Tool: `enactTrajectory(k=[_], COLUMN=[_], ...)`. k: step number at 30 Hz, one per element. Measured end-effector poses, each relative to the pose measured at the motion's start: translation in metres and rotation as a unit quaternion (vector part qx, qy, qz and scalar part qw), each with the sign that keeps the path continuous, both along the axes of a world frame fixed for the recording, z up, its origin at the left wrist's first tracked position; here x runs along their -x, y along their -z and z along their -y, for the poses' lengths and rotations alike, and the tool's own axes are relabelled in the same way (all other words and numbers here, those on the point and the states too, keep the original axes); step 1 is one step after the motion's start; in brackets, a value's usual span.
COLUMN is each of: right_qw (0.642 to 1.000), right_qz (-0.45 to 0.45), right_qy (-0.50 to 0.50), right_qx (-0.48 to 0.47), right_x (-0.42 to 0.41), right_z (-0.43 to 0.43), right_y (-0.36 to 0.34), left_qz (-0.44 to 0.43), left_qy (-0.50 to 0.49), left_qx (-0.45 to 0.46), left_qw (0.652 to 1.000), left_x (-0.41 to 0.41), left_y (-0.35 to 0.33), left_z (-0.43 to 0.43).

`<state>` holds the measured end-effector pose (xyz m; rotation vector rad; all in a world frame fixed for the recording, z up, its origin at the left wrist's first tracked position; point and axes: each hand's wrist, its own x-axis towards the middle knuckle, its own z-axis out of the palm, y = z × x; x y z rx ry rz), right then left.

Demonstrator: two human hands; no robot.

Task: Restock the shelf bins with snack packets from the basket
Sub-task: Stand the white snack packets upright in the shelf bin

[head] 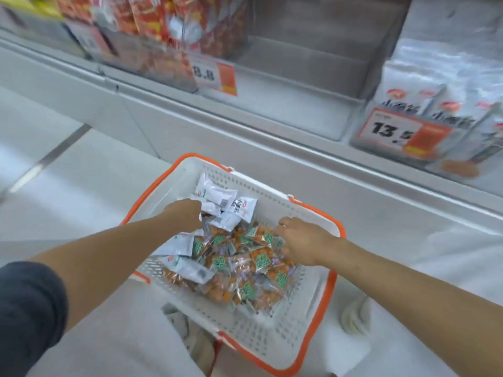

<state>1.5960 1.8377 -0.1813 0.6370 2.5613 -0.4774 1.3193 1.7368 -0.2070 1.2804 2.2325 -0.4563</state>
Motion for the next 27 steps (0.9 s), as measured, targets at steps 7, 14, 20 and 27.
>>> enactTrajectory(k=[7,14,20,27], right_qw=[0.999,0.998,0.998,0.999], right_qz=[0.03,0.035,0.039,0.018], right_qy=[-0.041,-0.051,-0.048,-0.038], right_qx=[0.005,0.014,0.019,0.011], right_x=[0.009,0.015,0.015,0.011], right_z=[0.008,0.013,0.013,0.007], right_y=[0.014,0.014,0.01,-0.007], left_qz=[-0.02,-0.099,-0.157,-0.047], left_qy=[-0.03,0.014,0.053,0.037], left_qx=[0.068,0.035,0.03,0.056], left_qw=[0.997,0.994,0.986,0.997], left_x=[0.012,0.015,0.001,-0.008], left_y=[0.059,0.071,0.054,0.048], left_z=[0.041,0.049,0.033,0.04])
